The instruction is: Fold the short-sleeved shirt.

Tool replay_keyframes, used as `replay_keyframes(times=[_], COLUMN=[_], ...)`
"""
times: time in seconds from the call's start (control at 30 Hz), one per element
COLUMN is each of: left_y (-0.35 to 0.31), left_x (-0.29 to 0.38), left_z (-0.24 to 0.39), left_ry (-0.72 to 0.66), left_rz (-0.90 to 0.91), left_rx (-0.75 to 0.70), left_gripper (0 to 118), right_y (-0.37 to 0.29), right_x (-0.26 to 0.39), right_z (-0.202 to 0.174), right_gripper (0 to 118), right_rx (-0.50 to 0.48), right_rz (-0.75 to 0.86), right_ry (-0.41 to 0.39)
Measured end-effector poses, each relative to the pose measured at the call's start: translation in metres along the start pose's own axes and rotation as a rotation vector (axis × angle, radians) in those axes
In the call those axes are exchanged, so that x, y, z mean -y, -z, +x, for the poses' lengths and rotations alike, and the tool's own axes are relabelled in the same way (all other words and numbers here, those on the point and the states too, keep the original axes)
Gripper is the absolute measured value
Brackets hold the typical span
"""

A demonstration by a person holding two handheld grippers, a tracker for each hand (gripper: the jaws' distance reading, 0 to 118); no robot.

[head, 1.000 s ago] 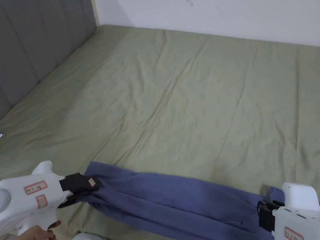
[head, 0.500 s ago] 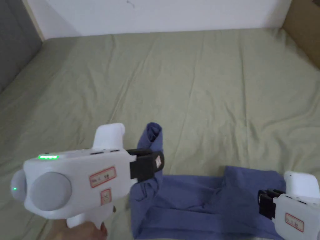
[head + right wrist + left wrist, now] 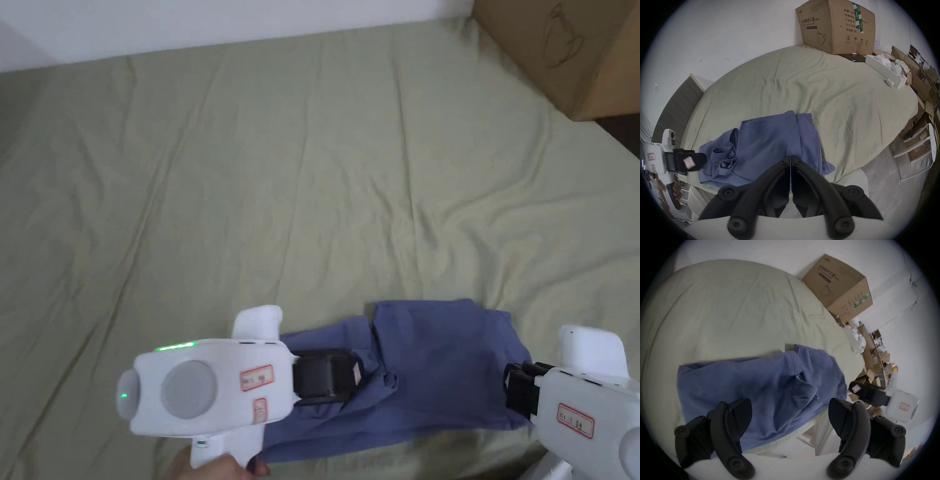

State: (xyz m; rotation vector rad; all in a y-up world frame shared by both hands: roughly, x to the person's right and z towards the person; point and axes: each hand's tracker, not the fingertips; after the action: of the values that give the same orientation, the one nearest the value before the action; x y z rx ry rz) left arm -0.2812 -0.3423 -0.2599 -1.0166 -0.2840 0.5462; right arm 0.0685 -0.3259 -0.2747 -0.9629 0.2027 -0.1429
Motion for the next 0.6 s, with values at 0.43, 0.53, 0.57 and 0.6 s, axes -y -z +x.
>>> replay_keyframes(times=[0.43, 0.53, 0.57, 0.6], left_y=[0.008, 0.033, 0.044, 0.056], left_x=[-0.001, 0.003, 0.006, 0.009], left_z=[-0.005, 0.015, 0.018, 0.023], left_ry=[-0.071, -0.009, 0.008, 0.024], left_rz=[0.013, -0.059, -0.087, -0.131], left_rx=[0.016, 0.088, 0.089, 0.08], left_gripper=[0, 0, 0, 0], right_y=[-0.007, -0.006, -0.006, -0.006], right_x=[-0.003, 0.0, 0.001, 0.002], right_z=[-0.013, -0.011, -0.01, -0.009], right_gripper=[2, 2, 2, 2], right_rx=[-0.022, -0.019, -0.019, -0.016], right_rz=[0.033, 0.025, 0.021, 0.019], right_ry=[-0.032, -0.024, -0.025, -0.025])
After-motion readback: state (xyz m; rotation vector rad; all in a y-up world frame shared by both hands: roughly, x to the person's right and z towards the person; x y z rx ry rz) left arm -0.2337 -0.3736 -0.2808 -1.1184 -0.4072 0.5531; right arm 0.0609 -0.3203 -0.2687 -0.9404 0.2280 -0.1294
